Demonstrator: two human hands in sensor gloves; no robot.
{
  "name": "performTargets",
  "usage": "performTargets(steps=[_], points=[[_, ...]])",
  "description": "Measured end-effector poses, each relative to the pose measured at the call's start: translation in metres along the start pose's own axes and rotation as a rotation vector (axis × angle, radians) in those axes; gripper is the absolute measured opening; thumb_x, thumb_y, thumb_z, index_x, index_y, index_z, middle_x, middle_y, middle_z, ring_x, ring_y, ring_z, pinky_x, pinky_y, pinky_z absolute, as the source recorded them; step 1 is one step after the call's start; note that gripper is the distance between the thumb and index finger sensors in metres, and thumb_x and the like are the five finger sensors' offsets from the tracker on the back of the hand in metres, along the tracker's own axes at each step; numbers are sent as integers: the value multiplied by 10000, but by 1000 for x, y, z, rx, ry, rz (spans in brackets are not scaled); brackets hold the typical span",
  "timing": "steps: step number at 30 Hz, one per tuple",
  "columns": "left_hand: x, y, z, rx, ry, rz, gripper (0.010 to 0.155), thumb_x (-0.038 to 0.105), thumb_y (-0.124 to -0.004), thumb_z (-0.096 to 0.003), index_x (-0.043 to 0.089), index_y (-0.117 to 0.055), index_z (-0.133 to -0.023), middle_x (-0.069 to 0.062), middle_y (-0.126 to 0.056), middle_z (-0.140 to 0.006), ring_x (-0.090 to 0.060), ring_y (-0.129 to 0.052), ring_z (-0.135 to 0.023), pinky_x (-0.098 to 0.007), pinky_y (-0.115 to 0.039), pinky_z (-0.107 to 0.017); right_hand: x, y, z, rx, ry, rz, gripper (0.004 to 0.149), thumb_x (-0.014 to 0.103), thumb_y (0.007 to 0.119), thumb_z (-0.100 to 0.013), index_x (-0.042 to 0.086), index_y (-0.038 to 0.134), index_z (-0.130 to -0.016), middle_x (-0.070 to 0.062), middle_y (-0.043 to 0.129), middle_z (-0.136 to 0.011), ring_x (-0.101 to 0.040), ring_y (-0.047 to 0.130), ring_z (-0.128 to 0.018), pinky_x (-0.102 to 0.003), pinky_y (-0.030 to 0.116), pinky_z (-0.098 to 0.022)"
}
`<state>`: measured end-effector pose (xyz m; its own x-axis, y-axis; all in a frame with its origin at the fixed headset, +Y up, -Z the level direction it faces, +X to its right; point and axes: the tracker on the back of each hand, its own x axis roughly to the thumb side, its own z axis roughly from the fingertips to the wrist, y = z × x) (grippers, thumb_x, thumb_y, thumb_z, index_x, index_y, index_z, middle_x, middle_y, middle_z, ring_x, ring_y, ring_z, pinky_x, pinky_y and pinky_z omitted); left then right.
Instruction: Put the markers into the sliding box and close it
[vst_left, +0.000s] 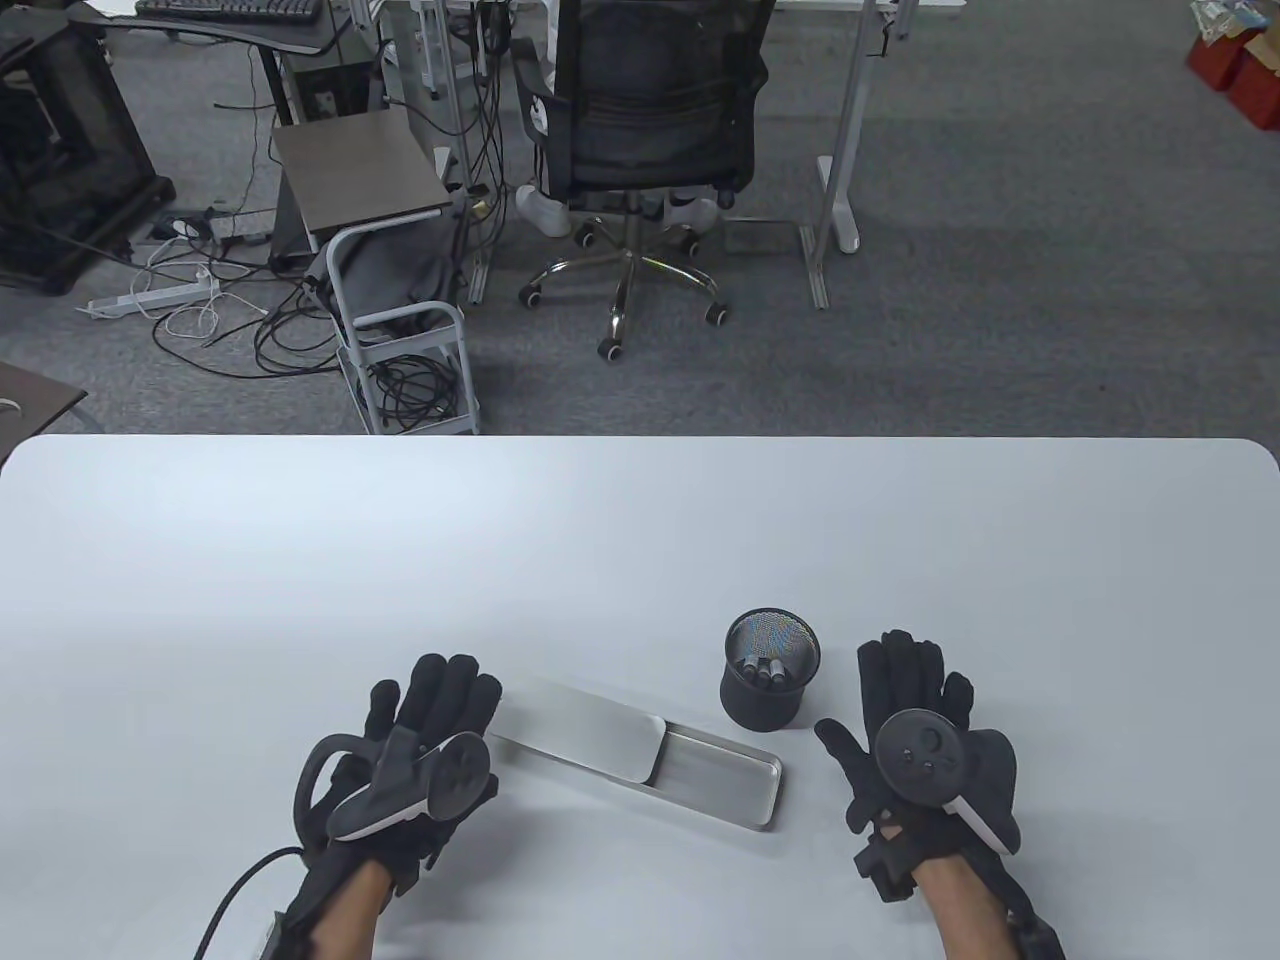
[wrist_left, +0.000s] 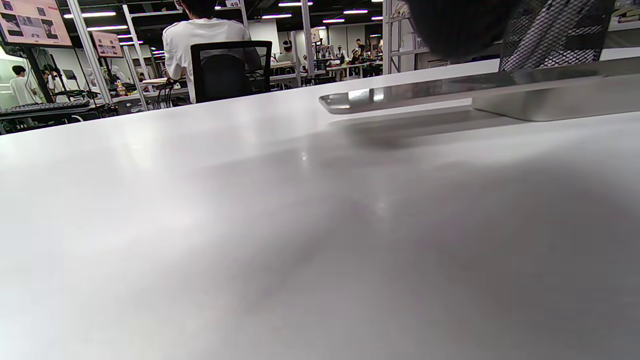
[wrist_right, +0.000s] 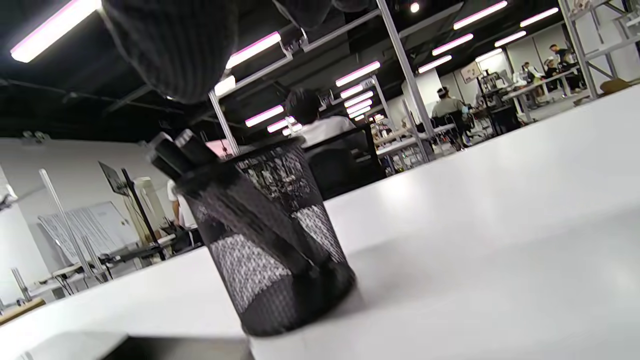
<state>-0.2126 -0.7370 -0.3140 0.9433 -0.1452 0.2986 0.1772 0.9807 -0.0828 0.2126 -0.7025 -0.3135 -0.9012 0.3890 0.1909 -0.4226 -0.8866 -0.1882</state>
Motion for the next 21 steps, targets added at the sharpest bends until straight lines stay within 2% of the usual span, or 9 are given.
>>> performTargets(steps=[10,13,15,17,21], points=[[-1,0,0,-4,8,-3,911,611,-681,-434,312,-108,-1076,15,-60,-1176,-298,-80,-1093,-600,-230,-749,29,-14,-11,-116,-96,-20,758,446,734,-459,70,452,-1054,-297,352,-1135,-571,406,-970,-706,287,-608],[0,1,-1,-3,3,-9,910,612,-680,-433,314,-110,-1076,17,-61,-1177,-298,-82,-1094,-600,-232,-751,36,-12,-11,-163,-124,20,734,445,750,-454,87,501,-1043,-282,426,-1133,-549,515,-959,-722,370,-612],[1,1,-1,-1,1,-9,910,612,-680,-434,313,-110,-1078,15,-61,-1177,-297,-82,-1095,-600,-231,-751,40,-8,-11,-186,-144,53,715,446,765,-447,108,536,-1034,-270,505,-1114,-473,712,-886,-691,549,-597],[2,1,-1,-2,-2,-11,910,611,-680,-433,313,-112,-1078,15,-62,-1178,-298,-83,-1095,-600,-232,-752,45,-1,-10,-203,-172,104,696,443,782,-439,121,576,-1020,-260,576,-1088,-401,844,-776,-630,667,-558],[2,1,-1,-2,-3,-16,908,611,-680,-434,312,-116,-1080,14,-67,-1179,-302,-90,-1097,-601,-237,-753,50,13,-10,-193,-204,181,675,441,806,-427,143,615,-1002,-241,698,-1025,-265,992,-527,-510,817,-442]])
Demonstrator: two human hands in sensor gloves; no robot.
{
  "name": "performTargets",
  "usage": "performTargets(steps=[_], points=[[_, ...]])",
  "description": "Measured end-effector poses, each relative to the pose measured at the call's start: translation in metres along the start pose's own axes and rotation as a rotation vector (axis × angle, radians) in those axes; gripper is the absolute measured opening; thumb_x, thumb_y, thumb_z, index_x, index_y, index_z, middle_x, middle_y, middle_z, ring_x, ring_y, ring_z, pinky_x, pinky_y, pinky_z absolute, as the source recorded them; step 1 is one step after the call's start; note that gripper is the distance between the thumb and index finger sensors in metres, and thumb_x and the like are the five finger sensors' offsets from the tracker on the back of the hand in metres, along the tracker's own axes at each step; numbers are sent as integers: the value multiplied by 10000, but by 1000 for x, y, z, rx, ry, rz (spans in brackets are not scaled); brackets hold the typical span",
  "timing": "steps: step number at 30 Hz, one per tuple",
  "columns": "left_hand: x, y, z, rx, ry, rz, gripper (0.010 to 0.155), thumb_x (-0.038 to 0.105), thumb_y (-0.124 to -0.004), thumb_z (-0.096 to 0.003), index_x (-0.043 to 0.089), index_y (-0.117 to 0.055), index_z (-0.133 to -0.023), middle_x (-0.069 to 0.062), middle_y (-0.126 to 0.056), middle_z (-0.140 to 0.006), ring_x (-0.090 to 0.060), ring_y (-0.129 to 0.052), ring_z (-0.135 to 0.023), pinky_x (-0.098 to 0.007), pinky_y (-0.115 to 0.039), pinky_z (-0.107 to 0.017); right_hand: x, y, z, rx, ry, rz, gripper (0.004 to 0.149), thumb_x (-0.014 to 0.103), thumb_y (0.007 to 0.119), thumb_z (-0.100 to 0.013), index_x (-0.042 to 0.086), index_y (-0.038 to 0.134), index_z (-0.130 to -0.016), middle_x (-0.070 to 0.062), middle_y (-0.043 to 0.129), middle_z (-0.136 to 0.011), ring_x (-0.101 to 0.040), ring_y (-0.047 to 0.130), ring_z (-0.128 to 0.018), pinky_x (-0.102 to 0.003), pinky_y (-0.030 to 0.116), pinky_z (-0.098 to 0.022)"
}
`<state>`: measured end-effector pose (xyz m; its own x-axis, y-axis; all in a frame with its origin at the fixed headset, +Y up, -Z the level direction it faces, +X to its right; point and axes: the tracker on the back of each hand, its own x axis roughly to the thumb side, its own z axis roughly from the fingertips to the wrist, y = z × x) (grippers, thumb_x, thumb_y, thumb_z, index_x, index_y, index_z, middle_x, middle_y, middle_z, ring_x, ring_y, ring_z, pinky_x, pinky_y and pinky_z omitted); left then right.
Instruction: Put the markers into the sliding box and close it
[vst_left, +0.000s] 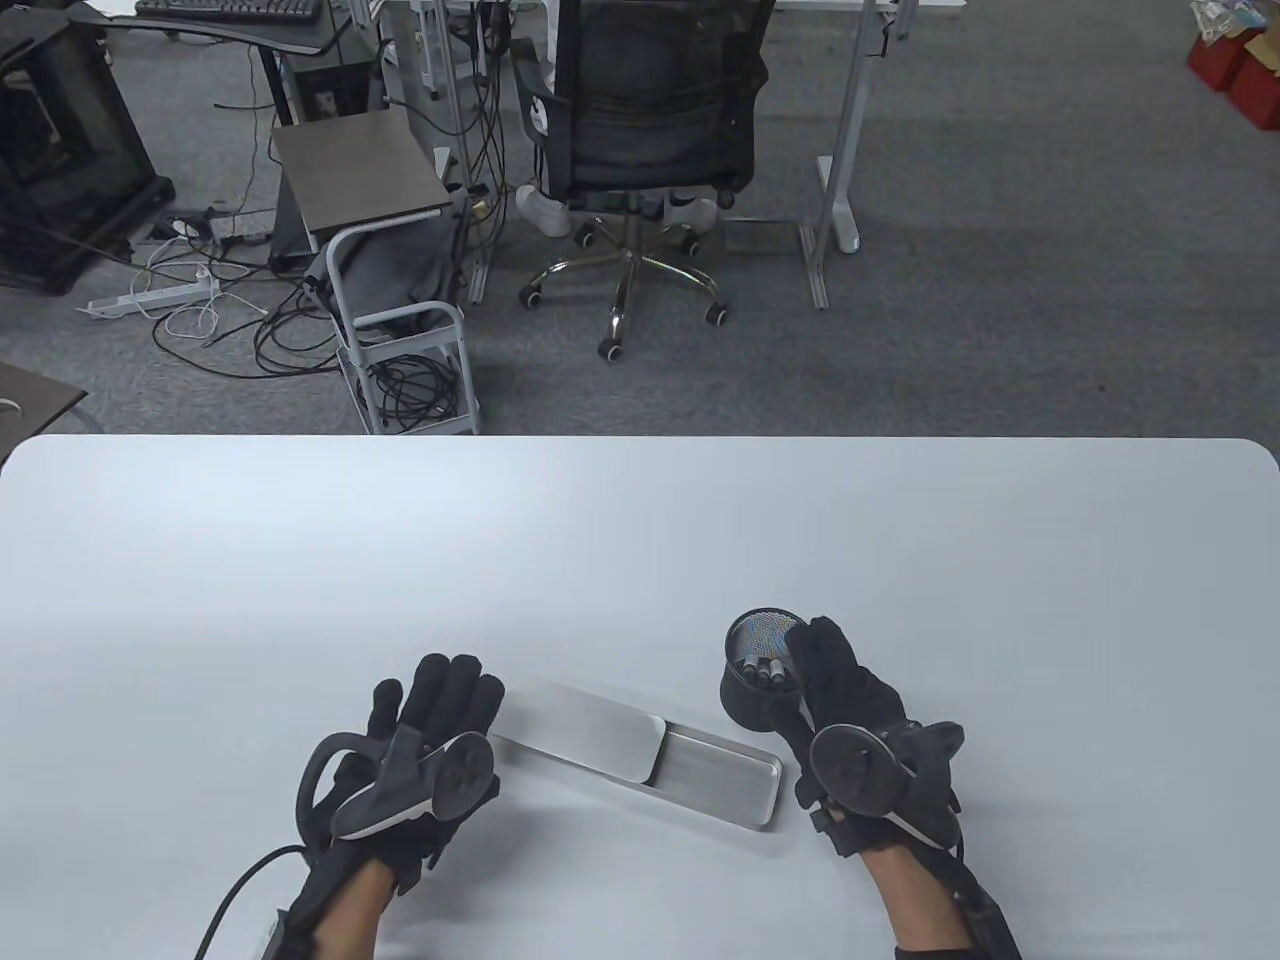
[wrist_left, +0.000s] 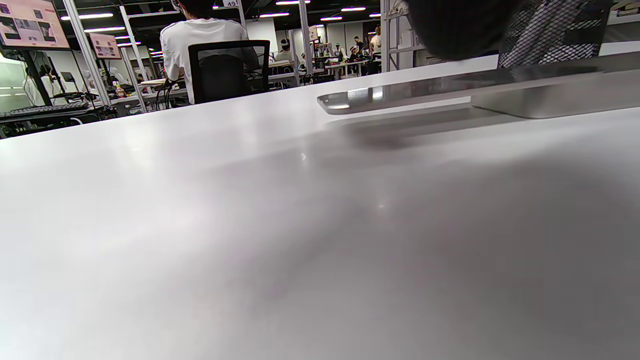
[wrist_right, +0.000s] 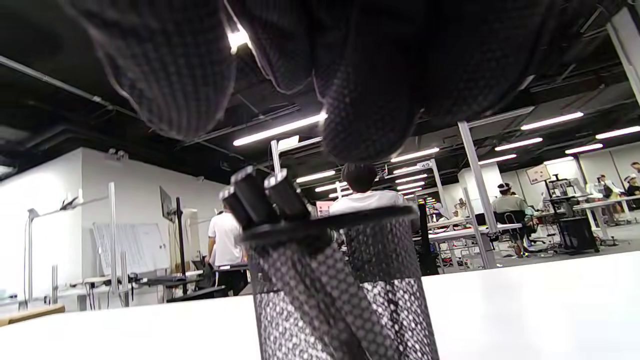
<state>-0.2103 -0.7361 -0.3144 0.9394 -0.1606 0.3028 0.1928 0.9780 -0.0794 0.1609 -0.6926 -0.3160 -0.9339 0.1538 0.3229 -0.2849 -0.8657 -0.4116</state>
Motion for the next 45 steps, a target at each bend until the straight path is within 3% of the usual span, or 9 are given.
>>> performTargets(steps=[5,8,33,45], points=[[3,0,-1,-1,-10,-10,906,611,-680,-434,312,-120,-1081,14,-70,-1181,-302,-94,-1100,-603,-242,-754,1,12,-3,7,14,-7,661,429,831,-420,142,651,-987,-255,834,-932,-144,1075,-285,-372,947,-183],[5,1,-1,0,-16,-18,906,611,-681,-433,312,-123,-1081,13,-74,-1182,-302,-100,-1102,-603,-245,-755,3,16,-4,13,13,18,641,423,837,-418,150,675,-975,-251,883,-899,-108,1081,-223,-339,952,-134],[4,4,1,21,-14,-21,907,611,-680,-432,307,-126,-1082,8,-86,-1185,-314,-124,-1105,-606,-262,-754,6,21,-5,-28,28,89,431,326,838,-425,192,877,-833,-218,1088,-700,-55,1064,-77,-295,945,-38],[3,4,1,30,-13,-19,907,612,-680,-432,306,-125,-1082,6,-85,-1185,-316,-131,-1105,-606,-266,-754,10,15,-3,-106,-16,189,387,271,844,-417,199,910,-791,-193,1073,-696,-63,1078,-98,-288,944,-40]])
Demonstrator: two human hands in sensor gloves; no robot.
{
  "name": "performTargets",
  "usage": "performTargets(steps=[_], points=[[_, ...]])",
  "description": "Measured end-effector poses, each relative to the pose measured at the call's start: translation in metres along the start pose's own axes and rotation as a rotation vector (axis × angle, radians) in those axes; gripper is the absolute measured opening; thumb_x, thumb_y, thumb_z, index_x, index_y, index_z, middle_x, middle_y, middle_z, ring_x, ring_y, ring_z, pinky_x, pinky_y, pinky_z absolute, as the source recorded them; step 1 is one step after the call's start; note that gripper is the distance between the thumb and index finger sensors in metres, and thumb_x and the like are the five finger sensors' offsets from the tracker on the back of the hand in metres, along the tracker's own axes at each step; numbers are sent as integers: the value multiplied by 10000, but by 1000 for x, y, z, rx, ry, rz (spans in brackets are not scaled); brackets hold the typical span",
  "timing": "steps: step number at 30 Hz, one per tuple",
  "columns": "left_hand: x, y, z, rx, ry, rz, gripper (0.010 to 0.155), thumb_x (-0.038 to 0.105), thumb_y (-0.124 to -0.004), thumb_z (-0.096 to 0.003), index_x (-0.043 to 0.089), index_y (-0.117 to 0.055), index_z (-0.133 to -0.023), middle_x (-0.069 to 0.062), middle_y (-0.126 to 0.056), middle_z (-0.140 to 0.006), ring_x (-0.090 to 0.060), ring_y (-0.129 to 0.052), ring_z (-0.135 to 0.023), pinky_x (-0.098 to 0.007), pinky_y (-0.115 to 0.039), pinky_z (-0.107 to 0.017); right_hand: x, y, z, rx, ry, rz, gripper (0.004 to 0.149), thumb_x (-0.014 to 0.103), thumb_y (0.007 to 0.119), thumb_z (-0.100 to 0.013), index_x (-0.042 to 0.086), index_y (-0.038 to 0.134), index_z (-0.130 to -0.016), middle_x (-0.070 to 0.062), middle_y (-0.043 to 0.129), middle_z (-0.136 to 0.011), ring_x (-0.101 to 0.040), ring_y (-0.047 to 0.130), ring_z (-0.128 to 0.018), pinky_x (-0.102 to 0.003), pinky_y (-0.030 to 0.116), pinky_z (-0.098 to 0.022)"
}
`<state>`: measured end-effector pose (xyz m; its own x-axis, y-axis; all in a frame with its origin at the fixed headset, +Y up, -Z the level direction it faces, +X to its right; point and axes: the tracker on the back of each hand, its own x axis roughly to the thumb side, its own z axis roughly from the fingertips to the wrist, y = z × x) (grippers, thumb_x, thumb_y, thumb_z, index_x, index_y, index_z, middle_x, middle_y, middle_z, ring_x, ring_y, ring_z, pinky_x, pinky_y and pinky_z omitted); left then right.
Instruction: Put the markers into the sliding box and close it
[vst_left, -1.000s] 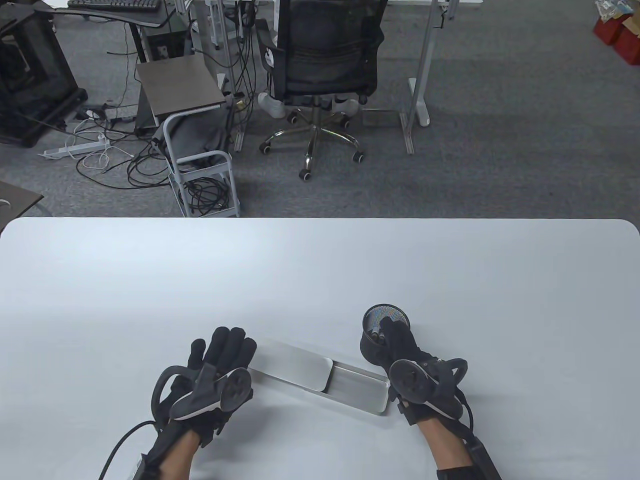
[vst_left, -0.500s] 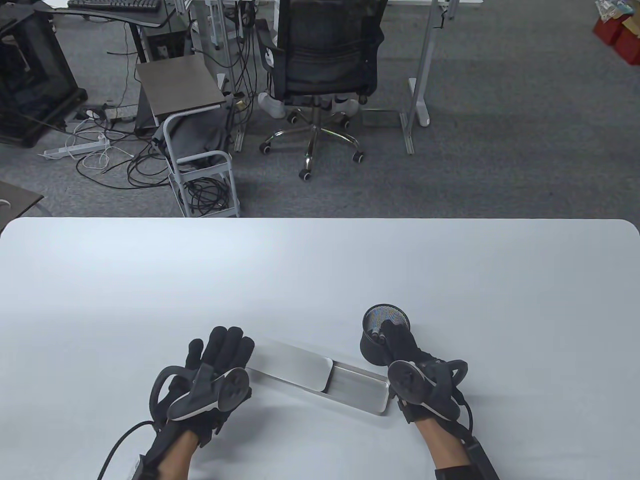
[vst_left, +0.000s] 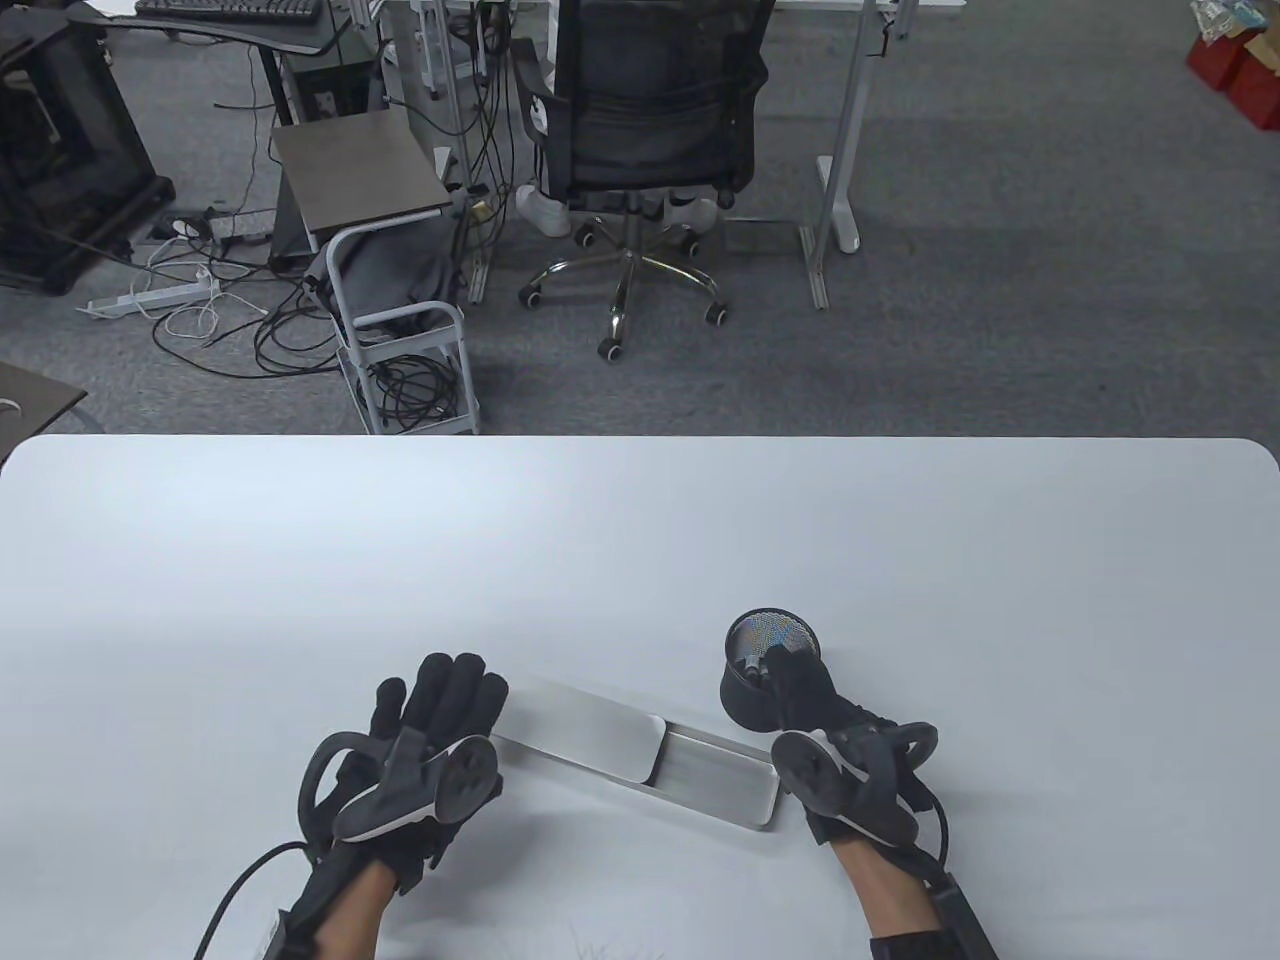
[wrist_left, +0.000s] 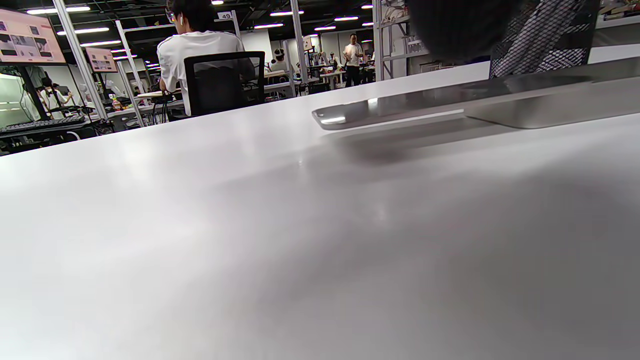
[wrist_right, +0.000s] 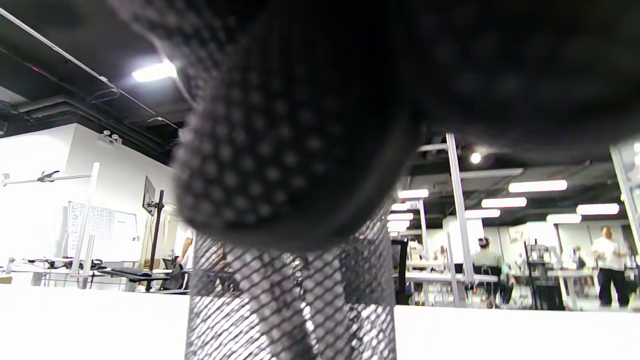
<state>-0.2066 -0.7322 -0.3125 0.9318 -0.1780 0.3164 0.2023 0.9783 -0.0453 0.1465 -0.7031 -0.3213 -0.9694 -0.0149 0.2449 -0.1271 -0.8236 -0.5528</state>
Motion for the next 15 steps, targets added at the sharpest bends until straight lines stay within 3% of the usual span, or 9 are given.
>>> performTargets(steps=[5,15], points=[[0,0,0,-1,0,-1,907,612,-679,-433,307,-124,-1081,4,-84,-1184,-317,-127,-1104,-607,-266,-754,1,-9,2,-83,-22,56,383,265,845,-417,204,903,-790,-173,1066,-690,-74,1093,-132,-280,947,-55],[0,0,1,-3,2,0,905,611,-680,-434,305,-128,-1082,3,-86,-1183,-318,-130,-1104,-607,-267,-754,-8,-37,8,-224,19,6,385,256,847,-420,166,893,-791,-188,1052,-691,-78,1127,-209,-247,971,-71]])
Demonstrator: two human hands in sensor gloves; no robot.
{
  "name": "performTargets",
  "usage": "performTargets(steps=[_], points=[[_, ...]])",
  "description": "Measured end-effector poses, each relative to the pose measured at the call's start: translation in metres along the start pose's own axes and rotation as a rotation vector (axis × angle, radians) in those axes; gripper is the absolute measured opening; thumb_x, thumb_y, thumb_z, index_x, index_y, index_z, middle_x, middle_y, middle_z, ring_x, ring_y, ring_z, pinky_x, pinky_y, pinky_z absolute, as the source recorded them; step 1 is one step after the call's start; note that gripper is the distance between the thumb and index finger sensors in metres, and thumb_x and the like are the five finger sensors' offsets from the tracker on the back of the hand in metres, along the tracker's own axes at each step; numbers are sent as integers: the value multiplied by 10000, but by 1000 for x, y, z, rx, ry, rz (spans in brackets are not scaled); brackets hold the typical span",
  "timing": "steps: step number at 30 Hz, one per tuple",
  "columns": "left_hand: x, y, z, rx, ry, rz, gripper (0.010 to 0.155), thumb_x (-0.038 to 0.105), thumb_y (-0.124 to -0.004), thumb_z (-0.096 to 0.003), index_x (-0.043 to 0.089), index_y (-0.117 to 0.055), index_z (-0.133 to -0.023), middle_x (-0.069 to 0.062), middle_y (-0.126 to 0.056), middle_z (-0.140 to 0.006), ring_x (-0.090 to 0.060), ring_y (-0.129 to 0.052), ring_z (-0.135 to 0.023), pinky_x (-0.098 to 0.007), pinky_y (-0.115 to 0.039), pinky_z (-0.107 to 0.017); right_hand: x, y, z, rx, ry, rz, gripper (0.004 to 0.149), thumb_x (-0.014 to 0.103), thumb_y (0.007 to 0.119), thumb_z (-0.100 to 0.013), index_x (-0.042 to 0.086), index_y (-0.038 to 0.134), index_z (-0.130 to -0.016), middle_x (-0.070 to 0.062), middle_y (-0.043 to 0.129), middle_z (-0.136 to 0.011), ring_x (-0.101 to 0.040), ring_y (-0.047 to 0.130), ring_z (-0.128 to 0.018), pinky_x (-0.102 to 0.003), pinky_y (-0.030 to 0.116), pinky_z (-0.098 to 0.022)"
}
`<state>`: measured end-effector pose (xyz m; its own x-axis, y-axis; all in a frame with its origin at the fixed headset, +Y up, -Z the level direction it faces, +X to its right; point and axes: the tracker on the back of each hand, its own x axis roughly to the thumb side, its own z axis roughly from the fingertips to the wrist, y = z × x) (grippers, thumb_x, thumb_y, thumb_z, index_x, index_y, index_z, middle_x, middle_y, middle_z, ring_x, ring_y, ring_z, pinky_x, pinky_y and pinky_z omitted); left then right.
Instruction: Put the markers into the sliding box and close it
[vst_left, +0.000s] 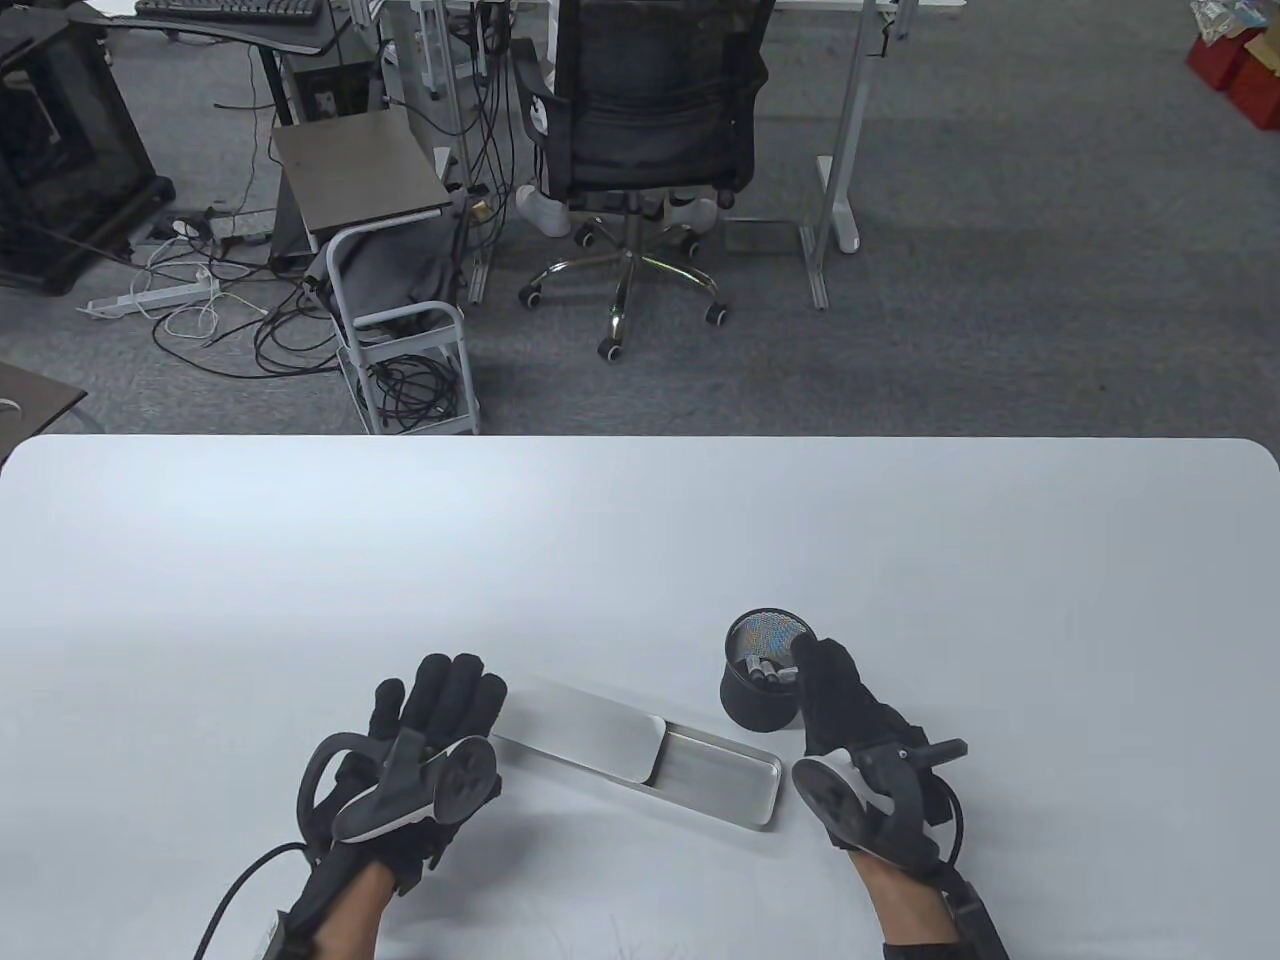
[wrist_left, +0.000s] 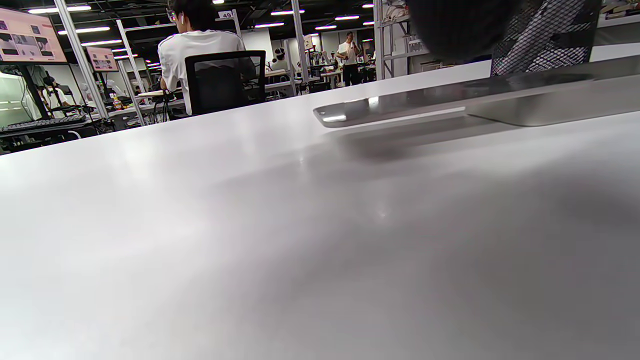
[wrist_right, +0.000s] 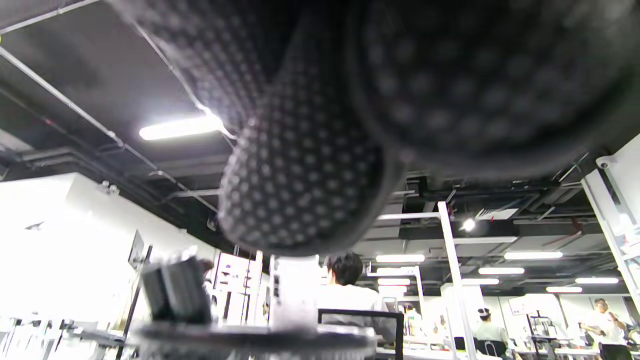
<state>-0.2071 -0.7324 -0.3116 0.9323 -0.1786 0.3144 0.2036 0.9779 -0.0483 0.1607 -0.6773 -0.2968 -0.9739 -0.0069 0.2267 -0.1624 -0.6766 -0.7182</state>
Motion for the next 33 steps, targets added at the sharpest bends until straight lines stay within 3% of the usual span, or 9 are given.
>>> performTargets(steps=[25,33], points=[[-2,0,1,-6,10,7,907,611,-679,-433,303,-126,-1083,0,-86,-1183,-319,-132,-1104,-608,-269,-753,-30,-59,12,-222,136,-209,374,261,836,-426,164,880,-785,-185,1037,-698,-97,1153,-387,-252,1025,-210],[-4,0,2,-8,15,8,908,612,-680,-432,303,-126,-1083,2,-86,-1183,-320,-130,-1103,-607,-269,-753,-23,-66,13,-247,51,-347,370,261,836,-424,170,881,-779,-182,1034,-703,-93,1155,-396,-241,1032,-216]])
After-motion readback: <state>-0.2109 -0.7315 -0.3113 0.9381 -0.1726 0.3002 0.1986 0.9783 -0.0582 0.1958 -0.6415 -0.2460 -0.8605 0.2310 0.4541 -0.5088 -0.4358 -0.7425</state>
